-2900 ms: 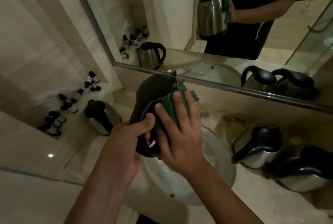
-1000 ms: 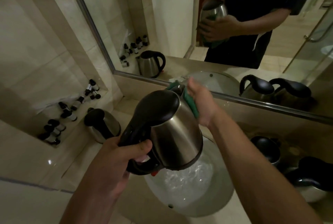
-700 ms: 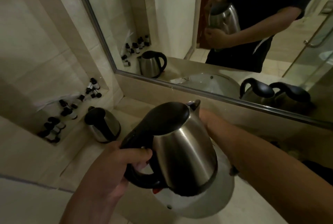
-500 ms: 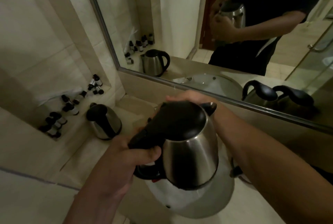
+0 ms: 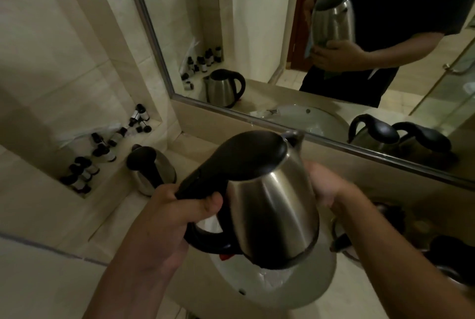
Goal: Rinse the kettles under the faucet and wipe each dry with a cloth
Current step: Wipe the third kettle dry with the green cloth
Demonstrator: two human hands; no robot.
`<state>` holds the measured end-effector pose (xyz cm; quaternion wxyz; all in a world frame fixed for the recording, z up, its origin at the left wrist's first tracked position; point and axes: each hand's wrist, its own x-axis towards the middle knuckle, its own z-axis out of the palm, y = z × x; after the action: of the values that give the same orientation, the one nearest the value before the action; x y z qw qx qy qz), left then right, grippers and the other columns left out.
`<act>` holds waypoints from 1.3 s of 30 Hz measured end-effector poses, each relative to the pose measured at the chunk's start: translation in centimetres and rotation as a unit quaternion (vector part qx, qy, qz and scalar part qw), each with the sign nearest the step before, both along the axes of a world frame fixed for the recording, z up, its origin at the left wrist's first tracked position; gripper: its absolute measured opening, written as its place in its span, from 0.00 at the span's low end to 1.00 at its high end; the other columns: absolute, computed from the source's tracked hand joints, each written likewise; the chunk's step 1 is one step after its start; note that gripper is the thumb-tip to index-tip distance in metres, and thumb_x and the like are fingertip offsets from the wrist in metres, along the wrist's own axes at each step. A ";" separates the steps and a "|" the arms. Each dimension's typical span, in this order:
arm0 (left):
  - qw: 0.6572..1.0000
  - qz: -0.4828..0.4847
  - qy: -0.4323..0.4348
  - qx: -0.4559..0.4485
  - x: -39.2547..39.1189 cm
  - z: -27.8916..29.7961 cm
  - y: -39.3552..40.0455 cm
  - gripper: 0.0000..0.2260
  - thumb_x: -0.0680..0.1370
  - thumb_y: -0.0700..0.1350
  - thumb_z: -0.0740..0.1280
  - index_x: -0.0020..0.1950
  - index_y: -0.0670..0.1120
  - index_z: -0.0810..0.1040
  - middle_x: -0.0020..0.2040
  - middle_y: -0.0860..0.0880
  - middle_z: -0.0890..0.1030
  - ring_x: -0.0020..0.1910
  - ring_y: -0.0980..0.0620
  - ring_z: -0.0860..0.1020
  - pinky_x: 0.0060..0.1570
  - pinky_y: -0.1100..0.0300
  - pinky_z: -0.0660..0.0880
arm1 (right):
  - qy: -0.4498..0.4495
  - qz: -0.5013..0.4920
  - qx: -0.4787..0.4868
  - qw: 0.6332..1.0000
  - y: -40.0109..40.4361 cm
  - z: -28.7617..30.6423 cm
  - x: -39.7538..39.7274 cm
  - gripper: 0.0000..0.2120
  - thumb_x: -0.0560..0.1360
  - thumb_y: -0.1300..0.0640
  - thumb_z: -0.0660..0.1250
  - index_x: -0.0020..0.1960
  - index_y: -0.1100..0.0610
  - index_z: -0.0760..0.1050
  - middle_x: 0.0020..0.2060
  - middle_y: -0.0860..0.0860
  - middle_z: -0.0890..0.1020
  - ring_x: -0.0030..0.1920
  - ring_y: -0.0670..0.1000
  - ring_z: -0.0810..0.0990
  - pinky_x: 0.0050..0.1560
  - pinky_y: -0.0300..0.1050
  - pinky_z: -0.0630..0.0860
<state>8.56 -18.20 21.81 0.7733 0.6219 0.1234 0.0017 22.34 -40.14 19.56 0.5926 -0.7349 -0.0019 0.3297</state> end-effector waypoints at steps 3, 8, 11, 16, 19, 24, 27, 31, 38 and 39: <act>0.998 0.053 0.014 -0.030 0.3 0.0 0.1 0.14 0.60 0.45 0.78 0.44 0.43 0.88 0.49 0.39 0.85 0.59 0.40 0.82 0.71 0.40 0.68 | -0.049 -0.057 0.053 0.996 -0.3 -0.1 -2.8 0.18 0.83 0.39 0.55 0.60 0.42 0.81 0.55 0.49 0.85 0.53 0.48 0.85 0.59 0.50 0.80; 0.997 0.077 0.014 0.000 0.5 -0.1 -1.6 0.05 0.65 0.41 0.74 0.39 0.45 0.88 0.42 0.43 0.87 0.49 0.47 0.86 0.50 0.56 0.78 | -0.329 -0.167 0.029 0.929 4.2 -1.2 -8.9 0.22 0.82 0.39 0.49 0.75 0.31 0.64 0.75 0.41 0.69 0.73 0.44 0.70 0.69 0.54 0.73; 0.996 0.083 0.033 0.016 0.5 -0.3 -2.9 0.07 0.64 0.37 0.78 0.40 0.44 0.89 0.41 0.42 0.87 0.43 0.46 0.86 0.36 0.62 0.80 | -0.523 -0.163 -0.084 0.832 5.9 -1.0 -9.1 0.23 0.83 0.49 0.53 0.76 0.48 0.70 0.77 0.48 0.69 0.79 0.52 0.64 0.76 0.58 0.64; 0.990 0.101 0.093 -0.021 1.1 -1.3 -3.6 0.13 0.66 0.28 0.66 0.34 0.42 0.87 0.38 0.41 0.85 0.38 0.44 0.84 0.36 0.54 0.78 | -0.623 -0.053 -0.176 0.760 7.0 0.4 -7.5 0.17 0.81 0.51 0.60 0.62 0.53 0.83 0.64 0.50 0.82 0.68 0.58 0.75 0.72 0.60 0.67; 0.987 0.112 0.099 -0.060 1.2 -1.9 -3.3 0.16 0.68 0.28 0.63 0.33 0.44 0.87 0.37 0.43 0.84 0.36 0.47 0.83 0.35 0.57 0.77 | -0.677 -0.046 -0.162 0.717 7.2 -2.7 -9.4 0.19 0.82 0.51 0.58 0.69 0.53 0.78 0.73 0.53 0.76 0.76 0.60 0.69 0.78 0.61 0.59; 0.988 0.097 0.090 -0.078 1.6 -1.8 -2.6 0.11 0.66 0.40 0.74 0.47 0.38 0.87 0.48 0.40 0.84 0.46 0.43 0.84 0.39 0.52 0.80 | -0.698 -0.030 -0.171 0.695 5.5 -10.6 -11.0 0.27 0.84 0.48 0.51 0.83 0.48 0.57 0.84 0.50 0.54 0.83 0.60 0.53 0.80 0.62 0.53; 0.981 0.155 0.100 -0.063 1.8 -1.8 -2.1 0.23 0.60 0.44 0.78 0.51 0.35 0.82 0.54 0.44 0.78 0.55 0.43 0.78 0.53 0.50 0.77 | -0.636 -0.121 -0.073 0.759 6.1 -10.0 -9.5 0.24 0.85 0.49 0.51 0.80 0.50 0.62 0.83 0.52 0.58 0.82 0.62 0.58 0.79 0.63 0.58; 0.982 0.161 0.074 -0.064 1.6 -1.2 -2.9 0.17 0.58 0.45 0.77 0.43 0.41 0.84 0.50 0.45 0.82 0.50 0.48 0.82 0.47 0.58 0.78 | -0.443 -0.261 0.028 0.857 8.3 -3.4 -7.5 0.25 0.81 0.54 0.53 0.75 0.52 0.71 0.76 0.49 0.71 0.78 0.51 0.66 0.75 0.60 0.67; 0.993 0.116 0.006 -0.033 1.4 1.1 -2.5 0.05 0.66 0.39 0.71 0.31 0.46 0.80 0.30 0.45 0.77 0.33 0.50 0.79 0.61 0.46 0.72 | -0.351 -0.104 0.062 0.929 4.3 -0.8 -3.2 0.16 0.85 0.48 0.51 0.64 0.37 0.75 0.54 0.32 0.80 0.55 0.34 0.78 0.53 0.36 0.76; 0.992 0.123 0.013 -0.039 1.4 1.4 -2.4 0.08 0.67 0.38 0.70 0.28 0.48 0.79 0.26 0.48 0.76 0.29 0.53 0.77 0.58 0.48 0.72 | -0.304 -0.086 0.067 0.946 3.6 -0.8 -2.2 0.16 0.86 0.48 0.50 0.59 0.38 0.76 0.50 0.33 0.81 0.51 0.35 0.79 0.48 0.32 0.75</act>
<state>9.93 -20.63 23.24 0.7892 0.5712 0.2094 0.0839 20.13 -36.53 18.77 0.6381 -0.7560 -0.1411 0.0376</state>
